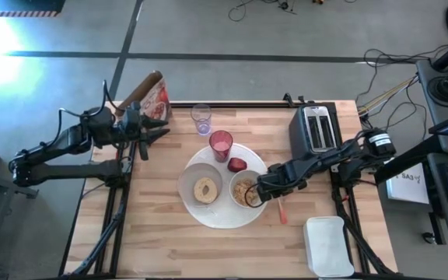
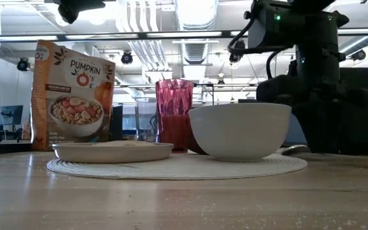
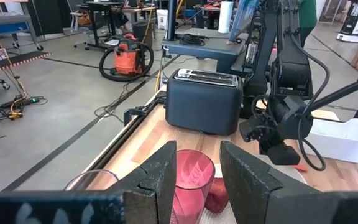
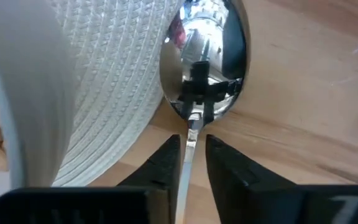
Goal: Arrange a breakfast setting
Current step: Put the orange spoon on the white table mat to the right of the white bowl
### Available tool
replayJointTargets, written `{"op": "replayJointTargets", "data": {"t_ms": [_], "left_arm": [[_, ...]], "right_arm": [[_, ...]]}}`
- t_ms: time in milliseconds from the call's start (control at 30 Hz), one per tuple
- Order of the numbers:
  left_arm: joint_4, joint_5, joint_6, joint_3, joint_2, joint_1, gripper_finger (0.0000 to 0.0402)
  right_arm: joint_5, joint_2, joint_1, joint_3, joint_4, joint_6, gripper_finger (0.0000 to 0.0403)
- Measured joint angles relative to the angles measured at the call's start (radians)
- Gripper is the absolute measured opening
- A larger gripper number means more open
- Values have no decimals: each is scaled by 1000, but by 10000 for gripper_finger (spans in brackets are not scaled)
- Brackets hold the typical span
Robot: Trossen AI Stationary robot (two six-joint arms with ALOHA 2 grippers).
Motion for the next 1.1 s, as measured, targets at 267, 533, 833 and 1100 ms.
{"op": "replayJointTargets", "data": {"t_ms": [267,533,833,1100], "left_arm": [[-11,0,0,0,-5,0,107],[-12,0,1,0,-5,0,107],[-14,-1,26,0,-5,0,107],[-28,-1,26,-1,-5,0,107]], "right_arm": [[4,-20,0,0,-24,14,109],[8,-76,11,0,-45,97,103],[27,-72,61,0,-50,198,82],[27,-72,94,0,-45,259,84]]}}
